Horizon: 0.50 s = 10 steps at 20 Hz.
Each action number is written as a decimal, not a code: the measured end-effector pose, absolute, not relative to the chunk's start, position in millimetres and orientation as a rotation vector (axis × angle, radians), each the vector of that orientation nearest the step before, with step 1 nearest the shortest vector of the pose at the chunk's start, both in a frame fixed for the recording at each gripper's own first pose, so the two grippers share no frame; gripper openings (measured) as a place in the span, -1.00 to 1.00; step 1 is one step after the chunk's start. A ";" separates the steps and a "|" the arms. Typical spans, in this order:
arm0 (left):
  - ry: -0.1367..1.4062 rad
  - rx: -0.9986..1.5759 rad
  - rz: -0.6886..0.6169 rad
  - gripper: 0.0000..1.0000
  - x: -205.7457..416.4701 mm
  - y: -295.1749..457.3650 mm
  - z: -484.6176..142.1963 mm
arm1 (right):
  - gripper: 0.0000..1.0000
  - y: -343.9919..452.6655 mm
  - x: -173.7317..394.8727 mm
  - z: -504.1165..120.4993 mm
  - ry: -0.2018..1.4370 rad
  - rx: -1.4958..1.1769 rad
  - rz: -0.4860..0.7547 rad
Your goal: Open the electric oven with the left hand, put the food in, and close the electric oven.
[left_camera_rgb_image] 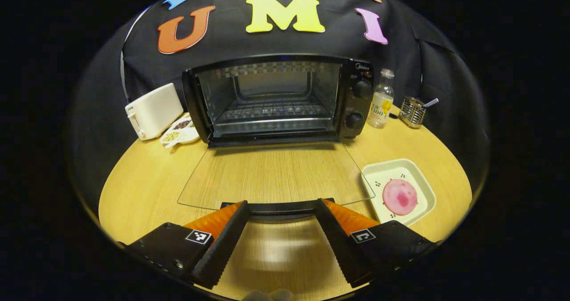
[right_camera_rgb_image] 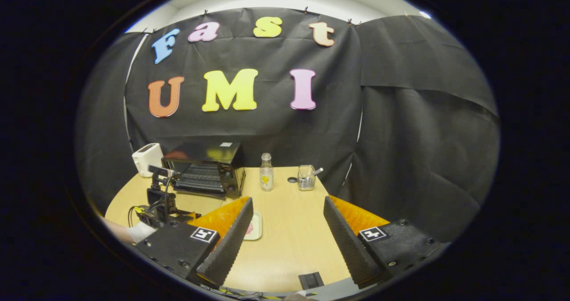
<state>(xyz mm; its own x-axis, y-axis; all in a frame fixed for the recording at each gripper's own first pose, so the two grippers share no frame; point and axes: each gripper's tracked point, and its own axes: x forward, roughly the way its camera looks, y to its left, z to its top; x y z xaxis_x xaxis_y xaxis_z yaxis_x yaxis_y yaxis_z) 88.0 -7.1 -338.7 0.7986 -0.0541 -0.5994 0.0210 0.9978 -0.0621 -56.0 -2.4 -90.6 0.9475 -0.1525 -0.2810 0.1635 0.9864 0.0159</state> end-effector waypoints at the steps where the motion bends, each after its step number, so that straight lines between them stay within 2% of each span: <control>1: 0.641 -0.051 -0.041 0.94 88.1 -8.1 -337.5 | 0.93 -2.5 -55.7 -92.0 0.288 0.039 -0.161; 6: 0.581 -0.049 -0.033 0.94 88.2 -4.8 -326.3 | 0.93 0.7 -48.2 -107.8 0.337 0.046 -0.141; 7: 0.565 -0.047 -0.034 0.94 84.9 -4.0 -320.4 | 1.00 2.1 -44.4 -110.6 0.345 0.055 -0.133; 8: 0.543 -0.048 -0.039 0.94 81.3 -4.2 -313.9 | 0.93 1.8 -40.9 -114.4 0.352 0.061 -0.129; 10: 0.488 -0.040 -0.042 0.94 72.6 0.7 -293.9 | 0.93 1.7 -31.3 -126.8 0.377 0.060 -0.122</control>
<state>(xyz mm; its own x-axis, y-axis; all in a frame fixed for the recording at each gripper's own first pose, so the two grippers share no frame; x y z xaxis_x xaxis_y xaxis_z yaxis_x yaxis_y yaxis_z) 72.6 0.7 -293.9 0.8822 -0.0503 -0.4681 0.0312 0.9983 -0.0483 -31.3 1.7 -126.8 0.9225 -0.1072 -0.3708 0.1297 0.9909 0.0361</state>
